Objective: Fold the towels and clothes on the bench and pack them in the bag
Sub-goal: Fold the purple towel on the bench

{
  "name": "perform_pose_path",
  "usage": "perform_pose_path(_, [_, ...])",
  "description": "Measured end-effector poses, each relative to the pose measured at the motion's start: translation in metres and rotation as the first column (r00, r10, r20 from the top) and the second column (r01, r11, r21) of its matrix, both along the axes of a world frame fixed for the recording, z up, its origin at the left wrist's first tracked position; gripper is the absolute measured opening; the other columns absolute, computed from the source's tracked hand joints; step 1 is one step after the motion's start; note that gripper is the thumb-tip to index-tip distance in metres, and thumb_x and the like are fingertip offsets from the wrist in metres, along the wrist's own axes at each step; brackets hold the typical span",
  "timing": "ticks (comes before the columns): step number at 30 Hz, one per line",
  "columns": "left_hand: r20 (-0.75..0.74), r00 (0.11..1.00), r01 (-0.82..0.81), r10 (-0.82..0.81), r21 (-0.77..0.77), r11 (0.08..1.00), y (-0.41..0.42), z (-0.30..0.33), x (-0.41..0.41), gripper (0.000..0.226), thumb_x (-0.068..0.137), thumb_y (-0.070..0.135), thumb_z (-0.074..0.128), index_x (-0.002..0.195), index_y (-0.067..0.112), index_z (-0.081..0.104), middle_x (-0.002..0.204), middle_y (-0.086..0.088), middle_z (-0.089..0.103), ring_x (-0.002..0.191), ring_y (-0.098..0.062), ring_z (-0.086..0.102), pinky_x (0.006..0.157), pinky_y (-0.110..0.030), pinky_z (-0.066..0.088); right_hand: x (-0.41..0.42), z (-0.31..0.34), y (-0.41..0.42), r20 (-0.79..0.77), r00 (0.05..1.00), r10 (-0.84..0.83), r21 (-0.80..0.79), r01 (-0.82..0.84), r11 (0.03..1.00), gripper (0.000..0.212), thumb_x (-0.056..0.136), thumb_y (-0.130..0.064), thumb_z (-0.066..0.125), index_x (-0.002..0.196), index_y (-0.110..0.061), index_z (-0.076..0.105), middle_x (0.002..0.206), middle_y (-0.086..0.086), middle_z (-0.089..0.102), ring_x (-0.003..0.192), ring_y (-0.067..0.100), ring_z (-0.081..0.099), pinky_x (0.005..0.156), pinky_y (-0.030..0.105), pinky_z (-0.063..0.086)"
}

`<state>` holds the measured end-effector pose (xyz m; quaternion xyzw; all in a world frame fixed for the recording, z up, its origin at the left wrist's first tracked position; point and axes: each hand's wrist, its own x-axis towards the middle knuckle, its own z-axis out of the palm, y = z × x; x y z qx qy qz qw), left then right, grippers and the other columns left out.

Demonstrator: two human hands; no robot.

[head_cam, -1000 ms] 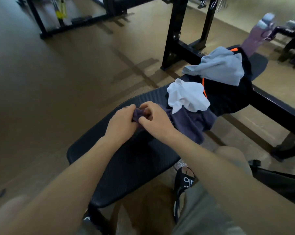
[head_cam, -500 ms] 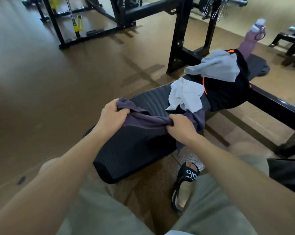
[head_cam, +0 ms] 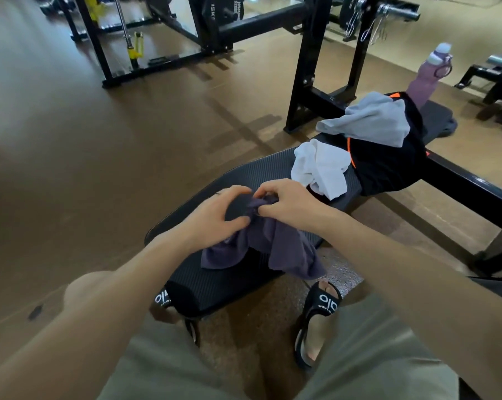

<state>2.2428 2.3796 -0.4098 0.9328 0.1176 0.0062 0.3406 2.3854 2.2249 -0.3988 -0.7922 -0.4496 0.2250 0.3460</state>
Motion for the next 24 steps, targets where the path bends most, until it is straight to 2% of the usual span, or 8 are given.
perform_pose_path(3, [0.035,0.999,-0.015,0.016,-0.026,1.0,-0.005,0.006,0.016,0.011,0.091,0.022,0.065,0.099,0.019,0.058,0.089,0.003,0.064,0.083,-0.015,0.059,0.077,-0.04,0.049,0.003,0.006,0.005,-0.038,0.999,0.014,0.022,-0.013,1.0,0.013,0.079,-0.02,0.07,0.084,-0.032,0.072,0.08,-0.006,0.068,0.081,0.012,0.062,0.075,0.031,0.049])
perform_pose_path(5, [0.071,0.997,-0.022,0.023,-0.01,1.0,-0.002,0.008,0.022,0.014,0.09,0.019,0.064,0.082,0.016,0.052,0.073,0.003,0.057,0.07,-0.013,0.051,0.066,-0.037,0.044,0.007,0.01,0.003,-0.041,0.999,-0.005,0.021,0.006,1.0,0.013,0.077,-0.017,0.069,0.084,-0.028,0.074,0.08,-0.007,0.069,0.08,0.009,0.063,0.072,0.027,0.049])
perform_pose_path(10, [0.104,0.994,-0.026,0.019,0.062,0.998,0.01,0.013,0.031,0.03,0.096,0.018,0.058,0.07,0.01,0.045,0.065,-0.003,0.052,0.065,-0.012,0.047,0.062,-0.033,0.041,0.034,0.007,-0.015,0.041,0.996,-0.084,-0.126,0.089,0.988,0.011,0.076,-0.012,0.071,0.083,-0.02,0.071,0.077,-0.01,0.065,0.074,0.003,0.059,0.062,0.019,0.043])
perform_pose_path(13, [0.143,0.981,-0.128,0.131,-0.023,0.991,0.019,0.022,0.034,0.034,0.099,0.022,0.056,0.067,0.012,0.048,0.061,0.003,0.052,0.055,-0.003,0.043,0.053,-0.019,0.038,0.057,-0.002,-0.027,0.289,0.949,-0.129,-0.338,0.227,0.913,0.017,0.078,-0.009,0.063,0.095,-0.014,0.062,0.101,0.005,0.057,0.098,0.027,0.056,0.077,0.035,0.049])
perform_pose_path(15, [0.184,0.973,-0.137,0.137,-0.017,0.99,0.024,0.028,0.036,0.035,0.1,0.025,0.056,0.068,0.014,0.048,0.061,0.005,0.052,0.055,-0.002,0.044,0.053,-0.018,0.038,0.059,-0.003,-0.028,0.439,0.895,-0.077,-0.469,0.301,0.831,0.027,0.08,-0.015,0.062,0.107,-0.017,0.055,0.111,0.007,0.045,0.108,0.032,0.046,0.087,0.042,0.046])
perform_pose_path(17, [0.209,0.975,-0.086,0.077,0.032,0.996,0.025,0.036,0.037,0.033,0.1,0.027,0.056,0.07,0.016,0.046,0.062,0.004,0.052,0.057,-0.006,0.045,0.057,-0.026,0.04,0.053,-0.001,-0.019,0.416,0.908,-0.046,-0.34,0.203,0.918,0.038,0.076,-0.023,0.066,0.113,-0.022,0.055,0.113,0.003,0.046,0.11,0.029,0.046,0.089,0.043,0.046])
perform_pose_path(20, [0.199,0.979,-0.001,-0.035,0.176,0.984,0.02,0.045,0.04,0.031,0.099,0.03,0.055,0.074,0.02,0.041,0.063,0.005,0.05,0.059,-0.012,0.049,0.058,-0.034,0.041,0.03,0.011,0.001,0.121,0.992,0.026,-0.024,-0.023,0.999,0.047,0.072,-0.024,0.069,0.118,-0.029,0.056,0.111,-0.006,0.057,0.104,0.013,0.055,0.086,0.031,0.049])
perform_pose_path(24, [0.193,0.979,0.0,-0.072,0.349,0.937,0.019,0.053,0.041,0.033,0.1,0.035,0.053,0.075,0.024,0.034,0.066,0.006,0.049,0.063,-0.009,0.048,0.055,-0.031,0.034,0.016,0.014,0.019,0.061,0.997,-0.037,0.104,0.03,0.994,0.036,0.08,-0.019,0.067,0.115,-0.022,0.056,0.106,-0.005,0.064,0.097,0.013,0.06,0.082,0.033,0.05])
